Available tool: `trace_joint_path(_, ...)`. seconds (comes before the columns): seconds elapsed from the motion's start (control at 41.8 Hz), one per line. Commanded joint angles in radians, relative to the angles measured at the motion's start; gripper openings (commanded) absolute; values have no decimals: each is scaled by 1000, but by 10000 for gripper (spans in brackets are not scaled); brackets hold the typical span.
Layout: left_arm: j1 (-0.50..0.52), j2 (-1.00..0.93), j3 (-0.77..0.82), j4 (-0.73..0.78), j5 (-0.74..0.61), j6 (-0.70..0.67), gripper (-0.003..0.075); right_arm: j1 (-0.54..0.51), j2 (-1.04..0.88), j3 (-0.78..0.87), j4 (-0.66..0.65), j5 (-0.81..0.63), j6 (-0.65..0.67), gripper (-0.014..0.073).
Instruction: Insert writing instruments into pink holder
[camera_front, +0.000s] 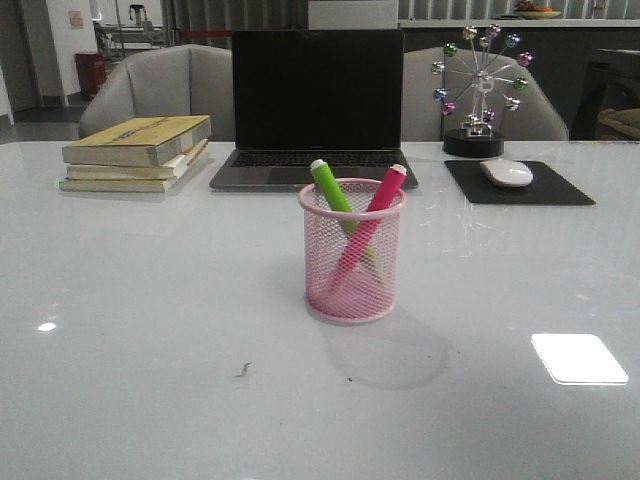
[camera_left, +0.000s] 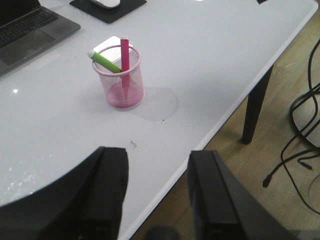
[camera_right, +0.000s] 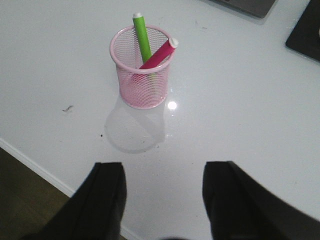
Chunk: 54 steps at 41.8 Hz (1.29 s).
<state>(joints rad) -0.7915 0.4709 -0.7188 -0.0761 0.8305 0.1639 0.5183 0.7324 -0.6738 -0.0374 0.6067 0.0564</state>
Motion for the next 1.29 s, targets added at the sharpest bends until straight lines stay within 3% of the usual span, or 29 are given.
trace_joint_path(0.0,-8,-25,-3,29,-27,-52,363,1,-7,-28,-3,-68,-3,464)
trace_joint_path(0.144,-8,-32,4,206,40,-274,363,1,-21,-25,-32,-59,-4,464)
trace_joint_path(0.407,-8,-32,11,219,45,-279,363,1,-135,74,-31,-55,-3,452)
trace_joint_path(0.479,-8,-32,11,219,45,-279,333,1,-148,88,-31,-50,-3,385)
trace_joint_path(0.622,-8,-32,11,219,45,-279,193,1,-150,89,-31,-9,-3,178)
trace_joint_path(0.766,-8,-32,11,219,45,-279,90,1,-150,89,-30,-4,-3,47)
trace_joint_path(1.269,-8,-35,13,219,42,-279,91,1,-150,89,-30,17,-3,56)
